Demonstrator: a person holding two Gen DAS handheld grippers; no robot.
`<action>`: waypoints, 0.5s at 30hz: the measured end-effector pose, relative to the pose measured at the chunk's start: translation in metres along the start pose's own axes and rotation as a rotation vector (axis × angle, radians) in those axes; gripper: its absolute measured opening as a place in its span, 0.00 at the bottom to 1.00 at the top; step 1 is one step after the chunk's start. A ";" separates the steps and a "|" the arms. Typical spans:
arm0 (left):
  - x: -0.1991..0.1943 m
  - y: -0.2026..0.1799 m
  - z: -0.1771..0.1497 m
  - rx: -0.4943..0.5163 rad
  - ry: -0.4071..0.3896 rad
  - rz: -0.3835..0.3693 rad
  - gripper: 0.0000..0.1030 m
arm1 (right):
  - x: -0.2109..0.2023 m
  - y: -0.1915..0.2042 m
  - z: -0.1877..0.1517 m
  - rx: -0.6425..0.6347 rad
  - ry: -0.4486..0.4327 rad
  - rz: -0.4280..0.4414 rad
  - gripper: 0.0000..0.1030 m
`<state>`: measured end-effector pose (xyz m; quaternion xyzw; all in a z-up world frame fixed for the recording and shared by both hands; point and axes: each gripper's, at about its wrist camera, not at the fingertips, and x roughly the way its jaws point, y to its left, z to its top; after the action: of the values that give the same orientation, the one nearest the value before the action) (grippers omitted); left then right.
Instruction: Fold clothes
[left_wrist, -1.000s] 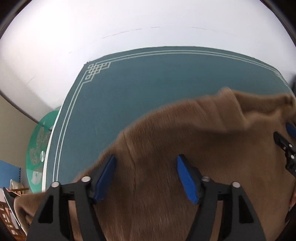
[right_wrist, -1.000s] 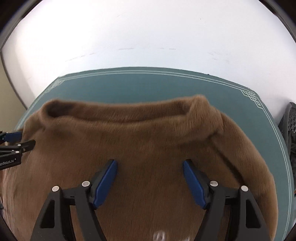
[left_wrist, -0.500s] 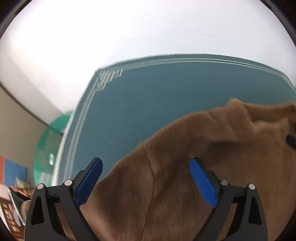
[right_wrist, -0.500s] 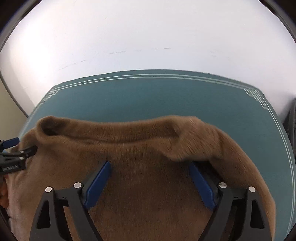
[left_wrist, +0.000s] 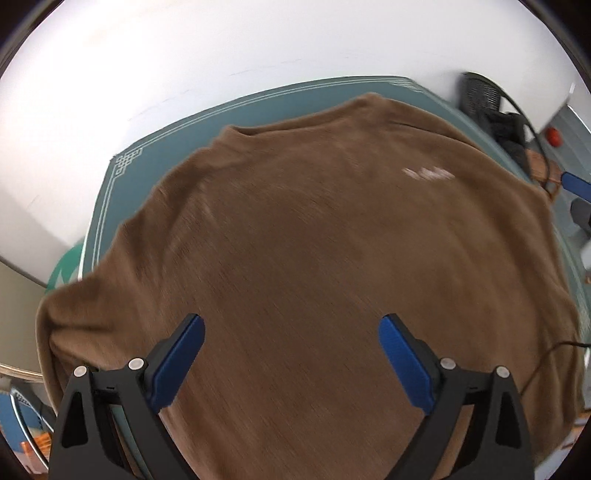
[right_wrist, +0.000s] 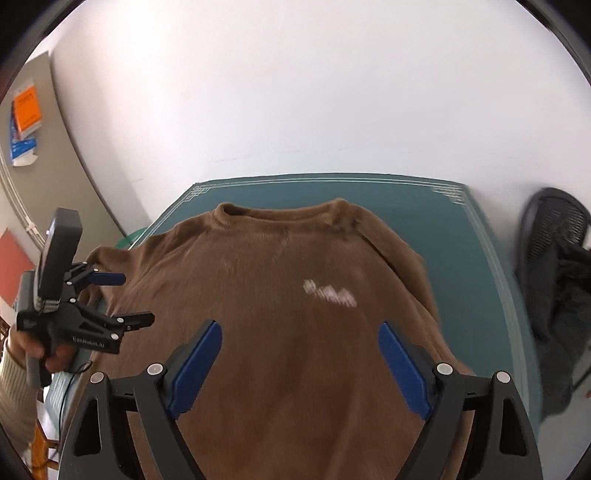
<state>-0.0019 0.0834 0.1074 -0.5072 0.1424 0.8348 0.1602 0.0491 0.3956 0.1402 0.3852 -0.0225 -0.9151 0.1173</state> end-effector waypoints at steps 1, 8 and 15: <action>-0.009 -0.006 -0.007 0.009 -0.010 -0.005 0.94 | -0.019 -0.004 -0.012 0.006 -0.022 -0.027 0.86; -0.056 -0.040 -0.036 0.015 -0.094 -0.074 0.96 | -0.136 -0.027 -0.077 0.069 -0.237 -0.124 0.86; -0.019 -0.052 -0.049 -0.063 -0.016 -0.141 0.96 | -0.152 -0.077 -0.153 0.272 -0.247 -0.202 0.86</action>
<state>0.0667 0.1085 0.0990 -0.5140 0.0790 0.8295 0.2037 0.2456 0.5128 0.1290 0.2825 -0.1215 -0.9510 -0.0317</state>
